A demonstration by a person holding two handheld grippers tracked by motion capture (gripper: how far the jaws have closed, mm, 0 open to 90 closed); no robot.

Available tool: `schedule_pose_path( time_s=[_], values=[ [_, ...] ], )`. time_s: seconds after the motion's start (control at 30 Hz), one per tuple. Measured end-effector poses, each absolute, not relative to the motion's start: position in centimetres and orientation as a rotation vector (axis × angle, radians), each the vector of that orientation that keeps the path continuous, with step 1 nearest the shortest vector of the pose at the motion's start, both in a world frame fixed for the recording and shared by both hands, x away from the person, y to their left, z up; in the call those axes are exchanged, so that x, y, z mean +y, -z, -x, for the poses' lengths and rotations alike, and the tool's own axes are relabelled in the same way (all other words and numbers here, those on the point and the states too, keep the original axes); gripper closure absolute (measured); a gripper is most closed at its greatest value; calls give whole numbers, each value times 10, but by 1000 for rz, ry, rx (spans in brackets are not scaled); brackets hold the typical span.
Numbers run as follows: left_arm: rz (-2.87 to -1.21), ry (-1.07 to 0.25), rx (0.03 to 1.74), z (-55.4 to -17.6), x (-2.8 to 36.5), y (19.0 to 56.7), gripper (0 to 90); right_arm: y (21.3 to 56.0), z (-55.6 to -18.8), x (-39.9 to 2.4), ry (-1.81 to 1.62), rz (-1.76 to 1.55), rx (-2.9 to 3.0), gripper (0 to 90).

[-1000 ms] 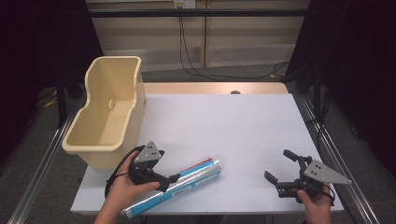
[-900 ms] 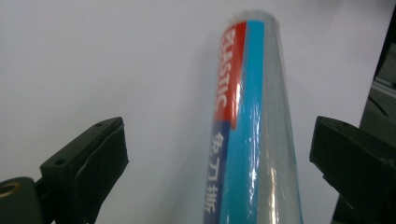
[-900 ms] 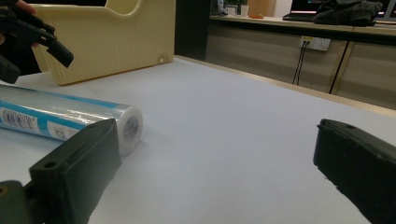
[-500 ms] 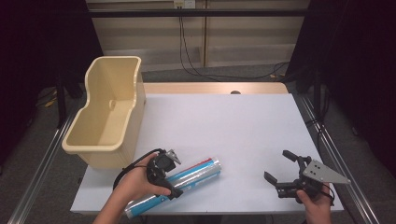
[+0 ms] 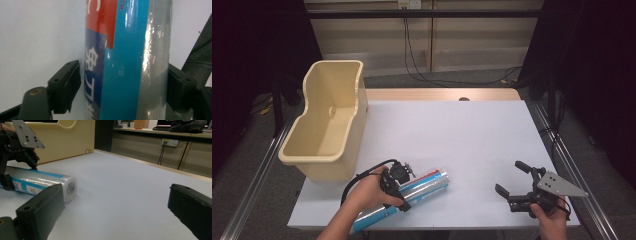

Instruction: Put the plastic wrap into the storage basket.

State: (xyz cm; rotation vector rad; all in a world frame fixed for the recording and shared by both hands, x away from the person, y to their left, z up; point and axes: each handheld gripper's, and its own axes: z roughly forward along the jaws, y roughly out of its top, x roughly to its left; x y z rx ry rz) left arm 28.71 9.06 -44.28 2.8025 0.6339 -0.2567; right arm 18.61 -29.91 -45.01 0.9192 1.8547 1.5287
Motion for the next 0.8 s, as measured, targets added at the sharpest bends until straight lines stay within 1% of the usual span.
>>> schedule_pose_path(
  time_s=[0.1, 0.27, 0.4, 0.47, 0.53, 0.7, 0.8],
  values=[
    [-2828, 264, 617, -285, 87, 444, 306, 450, -186, -299, -1529, -916, 1857, 5],
    [-2889, 219, 621, -282, 80, 442, 312, 451, -186, -298, -1527, -915, 1859, 6],
    [-2902, 200, 621, -281, 77, 440, 316, 451, -187, -298, -1528, -917, 1859, 6],
    [-2909, 191, 649, -281, 77, 439, 319, 450, -186, -299, -1527, -918, 1858, 6],
    [-2918, 213, 692, -285, 78, 437, 321, 450, -186, -300, -1528, -921, 1856, 6],
    [-2867, 242, 766, -291, 84, 424, 321, 450, -186, -301, -1531, -928, 1853, 6],
    [-2843, 231, 804, -296, 88, 415, 322, 450, -187, -301, -1531, -930, 1852, 6]
  ],
)
